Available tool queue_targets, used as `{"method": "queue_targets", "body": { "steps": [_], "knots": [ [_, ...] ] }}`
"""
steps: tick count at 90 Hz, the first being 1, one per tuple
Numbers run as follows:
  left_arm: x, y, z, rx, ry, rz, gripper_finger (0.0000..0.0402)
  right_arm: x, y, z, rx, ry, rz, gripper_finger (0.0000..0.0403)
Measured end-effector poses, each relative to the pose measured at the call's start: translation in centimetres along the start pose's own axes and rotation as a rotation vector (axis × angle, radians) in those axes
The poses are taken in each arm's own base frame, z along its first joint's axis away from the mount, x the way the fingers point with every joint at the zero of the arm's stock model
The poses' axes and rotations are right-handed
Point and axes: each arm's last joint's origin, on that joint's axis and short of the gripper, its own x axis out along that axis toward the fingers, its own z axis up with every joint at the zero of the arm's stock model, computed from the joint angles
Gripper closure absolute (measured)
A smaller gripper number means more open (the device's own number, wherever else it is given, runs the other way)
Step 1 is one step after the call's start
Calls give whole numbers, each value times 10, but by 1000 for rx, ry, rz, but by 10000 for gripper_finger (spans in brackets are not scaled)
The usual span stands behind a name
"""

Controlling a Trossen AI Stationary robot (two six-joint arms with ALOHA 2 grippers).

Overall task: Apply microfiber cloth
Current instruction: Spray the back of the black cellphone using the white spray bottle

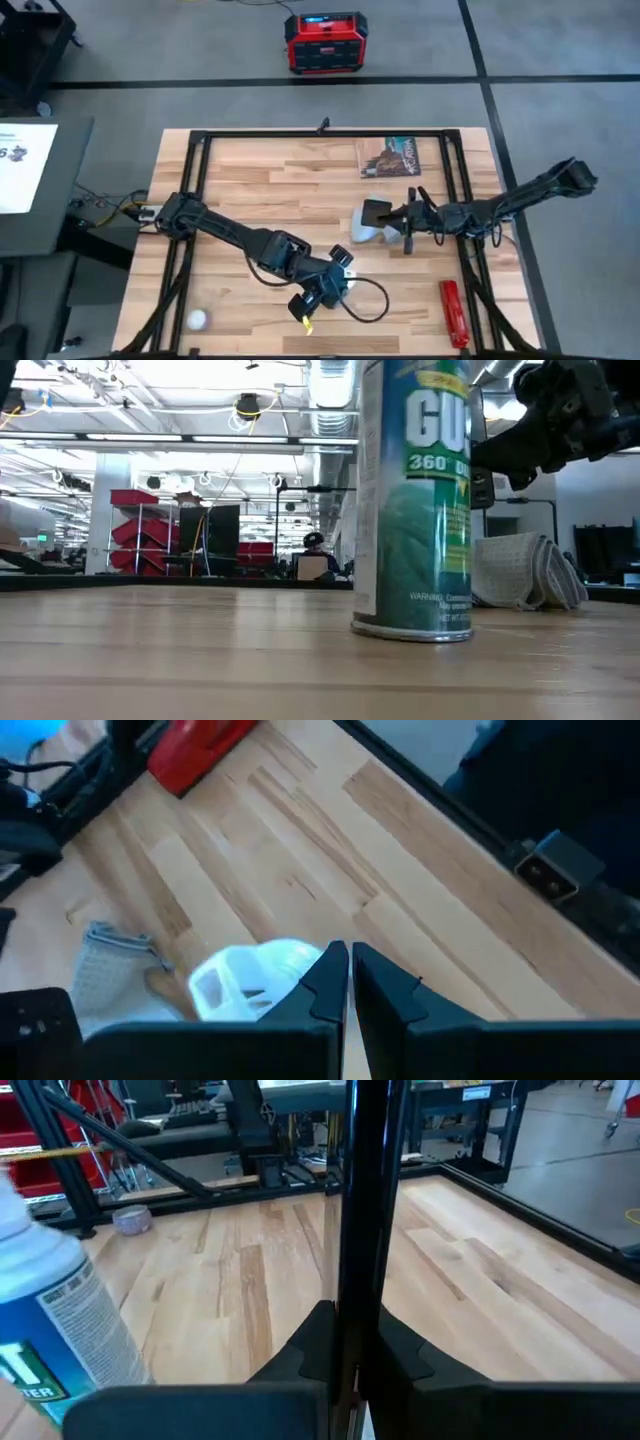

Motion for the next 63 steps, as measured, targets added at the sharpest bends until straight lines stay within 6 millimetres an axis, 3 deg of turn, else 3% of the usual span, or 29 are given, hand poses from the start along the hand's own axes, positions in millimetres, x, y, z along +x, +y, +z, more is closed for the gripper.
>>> {"method": "queue_targets", "body": {
  "steps": [18,63],
  "knots": [
    [0,-7,2,-8,8,17,402,0,0,0,-3,1,1,391],
    [1,1,-13,-59,162,106,402,0,0,-1,-9,11,0,391]
  ]
}}
